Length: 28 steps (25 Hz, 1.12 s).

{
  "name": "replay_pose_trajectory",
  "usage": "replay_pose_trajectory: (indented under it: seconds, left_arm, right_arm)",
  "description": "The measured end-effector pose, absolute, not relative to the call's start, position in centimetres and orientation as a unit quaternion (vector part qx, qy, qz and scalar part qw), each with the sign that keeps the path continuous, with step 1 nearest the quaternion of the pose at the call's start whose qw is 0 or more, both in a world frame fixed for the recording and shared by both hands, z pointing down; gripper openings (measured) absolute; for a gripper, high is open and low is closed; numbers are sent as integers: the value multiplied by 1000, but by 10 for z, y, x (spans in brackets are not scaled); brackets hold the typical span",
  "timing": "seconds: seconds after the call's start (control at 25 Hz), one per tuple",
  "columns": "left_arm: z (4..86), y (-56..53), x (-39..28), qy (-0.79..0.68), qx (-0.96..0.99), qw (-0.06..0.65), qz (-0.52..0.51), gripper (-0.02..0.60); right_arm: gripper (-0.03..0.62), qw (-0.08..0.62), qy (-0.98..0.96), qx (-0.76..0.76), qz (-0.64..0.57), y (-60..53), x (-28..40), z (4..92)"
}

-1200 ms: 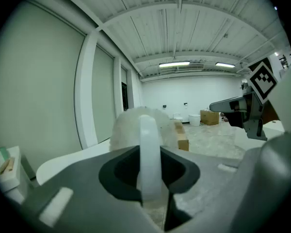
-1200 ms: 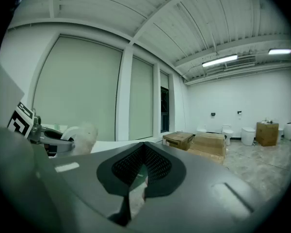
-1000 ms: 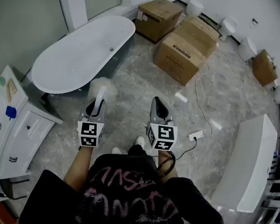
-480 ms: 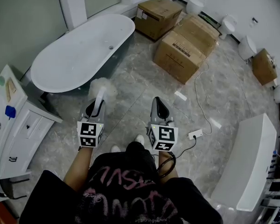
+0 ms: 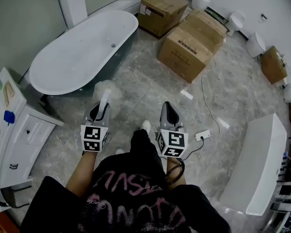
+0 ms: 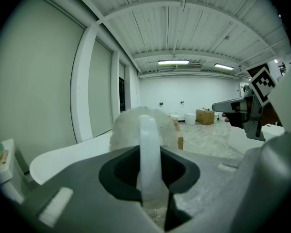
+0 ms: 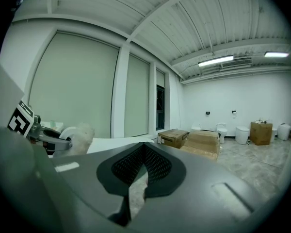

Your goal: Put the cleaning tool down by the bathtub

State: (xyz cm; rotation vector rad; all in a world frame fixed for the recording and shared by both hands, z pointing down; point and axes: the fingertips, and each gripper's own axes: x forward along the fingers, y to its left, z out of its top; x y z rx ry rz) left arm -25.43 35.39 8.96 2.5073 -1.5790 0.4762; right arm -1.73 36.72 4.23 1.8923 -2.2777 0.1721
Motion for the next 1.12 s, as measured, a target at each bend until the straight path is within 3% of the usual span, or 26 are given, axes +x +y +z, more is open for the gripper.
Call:
replay_pose_trajectory:
  seconds: [0.48,1.12]
  left_arm:
    - [101,293,-235,-514,838,63,175,86]
    - [141,198,-209,-513,824,98,218,86]
  right_arm:
    - [17,75,-774,626,56,303,-11,49]
    - [20,111,-788,597,102,190,13,99]
